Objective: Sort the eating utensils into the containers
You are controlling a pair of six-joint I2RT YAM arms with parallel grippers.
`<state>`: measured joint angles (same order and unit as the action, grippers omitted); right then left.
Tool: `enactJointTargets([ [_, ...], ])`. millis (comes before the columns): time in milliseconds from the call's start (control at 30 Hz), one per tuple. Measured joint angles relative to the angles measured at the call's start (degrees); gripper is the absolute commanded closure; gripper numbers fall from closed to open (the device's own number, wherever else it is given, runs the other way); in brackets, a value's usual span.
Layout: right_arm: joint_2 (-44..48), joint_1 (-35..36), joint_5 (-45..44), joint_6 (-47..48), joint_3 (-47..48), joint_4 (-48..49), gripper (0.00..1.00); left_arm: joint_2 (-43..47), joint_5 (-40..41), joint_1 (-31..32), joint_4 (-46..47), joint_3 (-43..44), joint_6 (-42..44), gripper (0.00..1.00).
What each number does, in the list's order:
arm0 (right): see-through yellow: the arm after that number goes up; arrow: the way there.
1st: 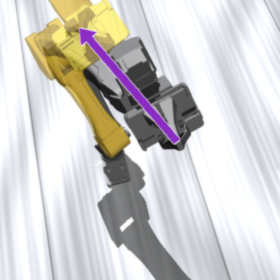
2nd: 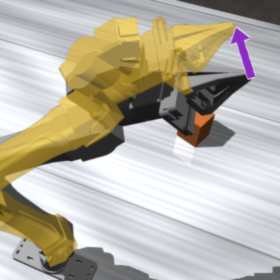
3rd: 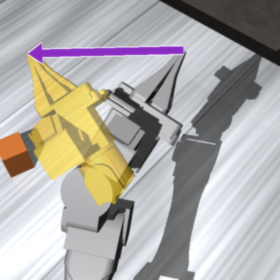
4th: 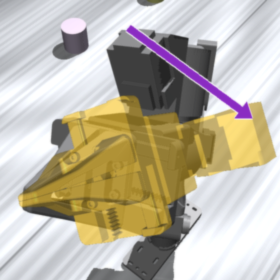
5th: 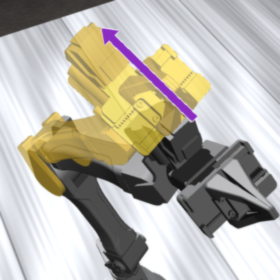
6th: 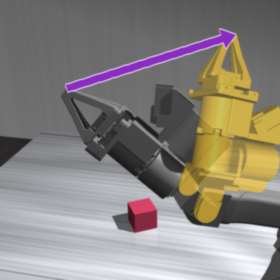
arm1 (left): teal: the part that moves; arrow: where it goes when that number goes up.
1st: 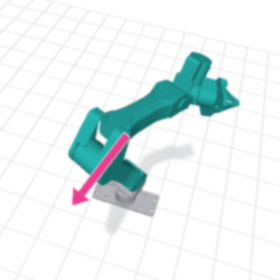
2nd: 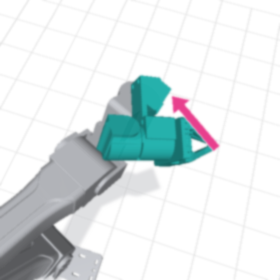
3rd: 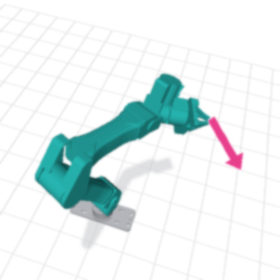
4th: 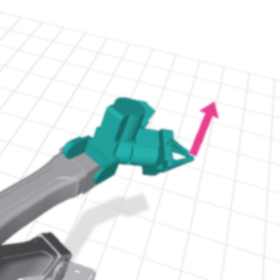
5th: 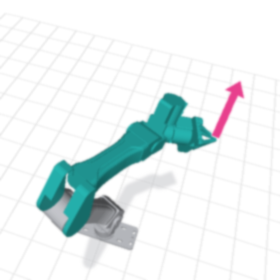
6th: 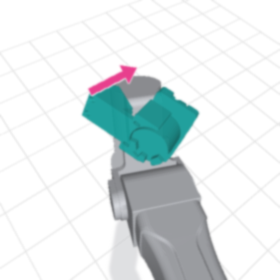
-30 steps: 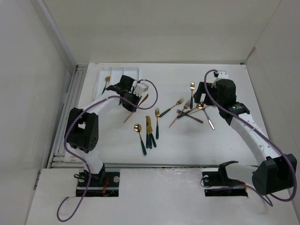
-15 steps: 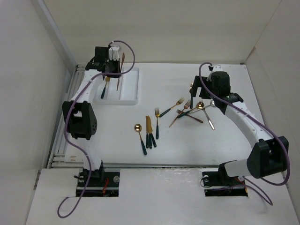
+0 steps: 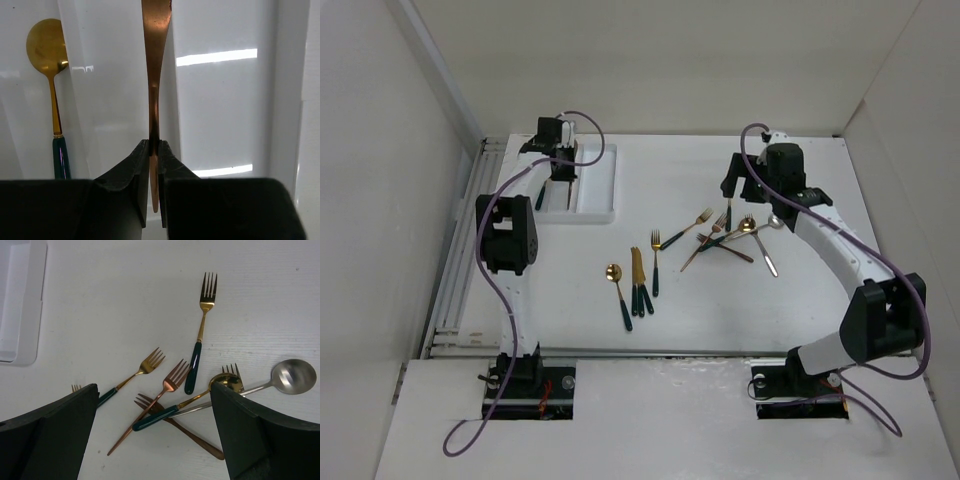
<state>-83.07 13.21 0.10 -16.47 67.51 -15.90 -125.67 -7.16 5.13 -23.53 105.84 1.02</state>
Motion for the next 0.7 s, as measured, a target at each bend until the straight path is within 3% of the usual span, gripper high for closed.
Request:
enactJointTargets([
  [100, -0.7, 0.0, 0.0, -0.2, 0.8, 0.0, 0.03, -1.6, 0.6, -0.3, 0.6, 0.9, 0.0, 1.0],
  [133, -0.9, 0.0, -0.1, -0.2, 1.1, -0.1, 0.03, -2.0, 0.6, -0.4, 0.6, 1.0, 0.0, 0.95],
  [200, -1.0, 0.0, -0.1, -0.3, 1.4, -0.1, 0.03, -2.8, 0.8, -0.4, 0.5, 1.0, 0.0, 0.8],
  [233, -1.0, 0.0, -0.1, -0.3, 1.5, -0.1, 0.03, -3.0, 0.8, -0.4, 0.5, 1.0, 0.0, 0.63],
  [333, -1.0, 0.0, -0.1, -0.3, 1.5, -0.2, 0.03, -3.4, 0.9, -0.7, 0.0, 1.0, -0.1, 0.49],
  [567, -1.0, 1.1, -0.9, -0.1, 2.1, -0.3, 0.03, -2.7, 1.7, -1.7, -0.5, 4.1, -1.4, 0.45],
  [700, -1.0, 4.6, -3.5, 0.0, 2.6, -1.7, 0.03, 2.1, 1.6, -2.1, -0.9, 4.5, -2.1, 0.45],
])
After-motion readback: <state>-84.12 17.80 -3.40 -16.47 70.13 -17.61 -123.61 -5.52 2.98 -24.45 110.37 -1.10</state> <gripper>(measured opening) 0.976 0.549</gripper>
